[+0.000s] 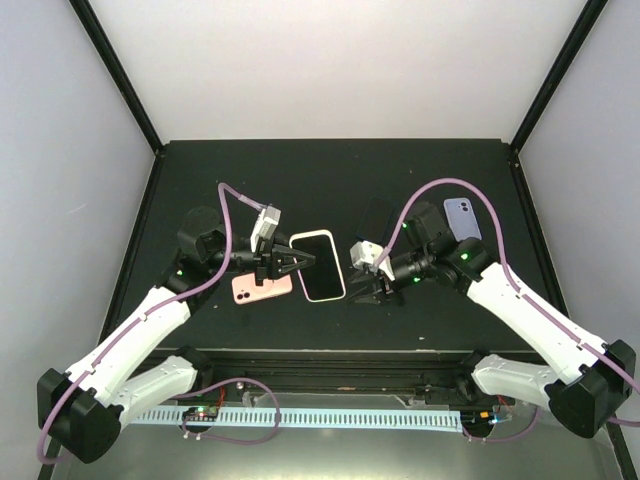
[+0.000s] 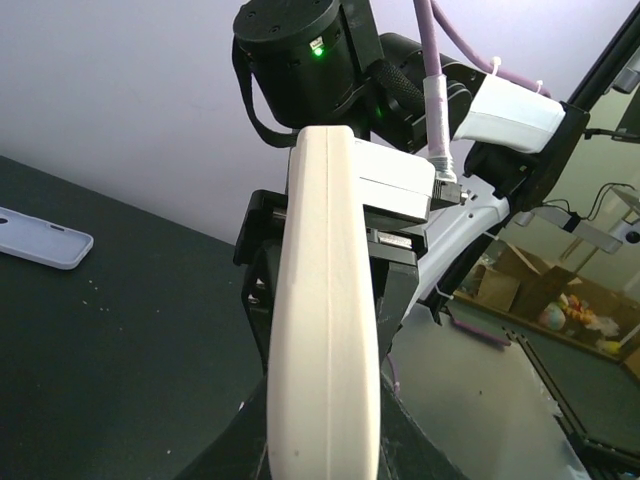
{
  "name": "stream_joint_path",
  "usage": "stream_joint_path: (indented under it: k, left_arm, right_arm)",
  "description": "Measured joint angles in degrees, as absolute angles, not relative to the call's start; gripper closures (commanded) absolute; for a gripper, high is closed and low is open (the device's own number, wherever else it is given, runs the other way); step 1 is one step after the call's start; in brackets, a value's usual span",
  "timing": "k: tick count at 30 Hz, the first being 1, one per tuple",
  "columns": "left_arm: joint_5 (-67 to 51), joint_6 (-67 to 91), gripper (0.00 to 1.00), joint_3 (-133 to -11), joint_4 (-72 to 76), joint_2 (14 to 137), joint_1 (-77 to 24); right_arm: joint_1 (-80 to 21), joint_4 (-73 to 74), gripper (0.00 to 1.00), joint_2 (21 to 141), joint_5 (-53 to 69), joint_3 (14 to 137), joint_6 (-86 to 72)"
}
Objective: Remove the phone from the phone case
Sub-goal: Remove the phone case from the phone.
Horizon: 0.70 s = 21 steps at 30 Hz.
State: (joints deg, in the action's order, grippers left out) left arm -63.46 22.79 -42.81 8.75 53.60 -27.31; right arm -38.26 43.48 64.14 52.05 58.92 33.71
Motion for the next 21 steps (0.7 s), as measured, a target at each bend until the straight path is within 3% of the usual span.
stream_joint_path:
  k: [6,16,21]
  left_arm:
    - [-63.51,22.85,0.99,-42.81,9.43,53.63,-27.31]
    - [-64.40,23.99,0.98,-42.81,10.87,53.76,-27.16]
    - [-65.47,24.53,0.98,-42.57,12.10,54.04,-27.00]
  right_arm:
    - [-38.63,43.40,0.64,64.90,53.39,59.40,33.50]
    - [-38.65,44.29,0.85,67.42,55.51,61.34,33.58]
    - [-38.65,45.89,0.86,67.46,55.44,61.91,35.81]
